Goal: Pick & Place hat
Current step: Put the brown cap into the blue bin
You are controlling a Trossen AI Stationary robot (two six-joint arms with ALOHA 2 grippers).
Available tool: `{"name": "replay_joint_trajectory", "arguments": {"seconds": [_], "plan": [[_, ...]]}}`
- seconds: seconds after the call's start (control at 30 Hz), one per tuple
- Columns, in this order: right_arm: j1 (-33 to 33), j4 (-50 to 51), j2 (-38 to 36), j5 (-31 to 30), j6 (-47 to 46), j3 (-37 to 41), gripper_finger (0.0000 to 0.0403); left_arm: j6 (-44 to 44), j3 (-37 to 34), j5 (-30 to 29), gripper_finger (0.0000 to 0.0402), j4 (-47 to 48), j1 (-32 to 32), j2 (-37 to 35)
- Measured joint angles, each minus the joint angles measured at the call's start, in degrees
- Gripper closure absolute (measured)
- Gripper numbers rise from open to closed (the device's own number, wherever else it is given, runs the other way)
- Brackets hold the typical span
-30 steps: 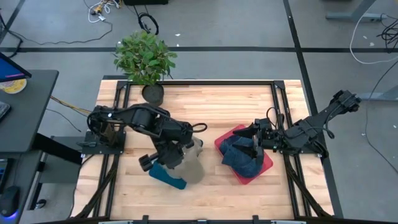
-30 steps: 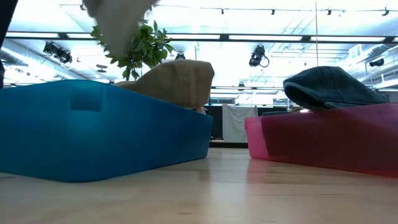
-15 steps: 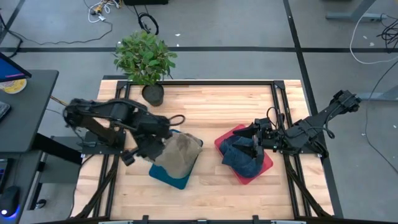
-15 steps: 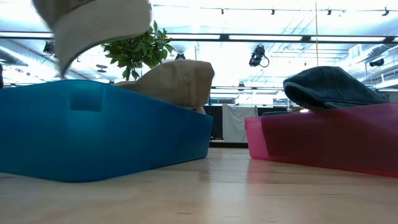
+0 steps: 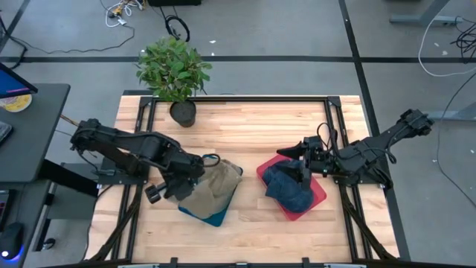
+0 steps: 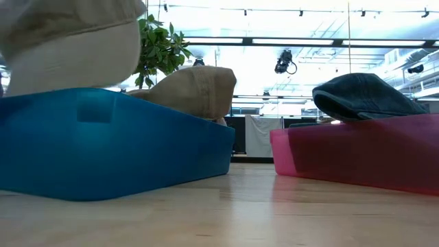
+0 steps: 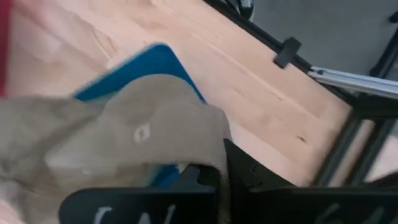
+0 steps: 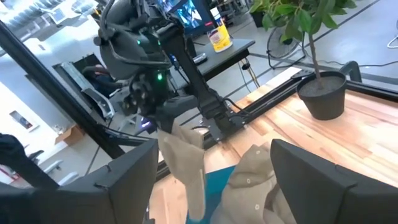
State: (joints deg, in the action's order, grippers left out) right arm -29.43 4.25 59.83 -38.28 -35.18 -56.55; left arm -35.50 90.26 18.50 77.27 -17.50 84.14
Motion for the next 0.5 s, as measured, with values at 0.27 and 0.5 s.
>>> {"name": "replay_joint_trajectory", "arguments": {"seconds": [0.27, 0.5], "plan": [[1.0, -0.2, 0.0, 0.2, -0.4, 0.0, 0.0092, -7.2, 0.1, -2.3, 0.0399, -3.1, 0.9, 0.2], [1.3, -0.4, 0.0, 0.2, -0.5, 0.0, 0.0092, -12.4, 0.1, -1.9, 0.0399, 0.0, 1.4, 3.4]]}}
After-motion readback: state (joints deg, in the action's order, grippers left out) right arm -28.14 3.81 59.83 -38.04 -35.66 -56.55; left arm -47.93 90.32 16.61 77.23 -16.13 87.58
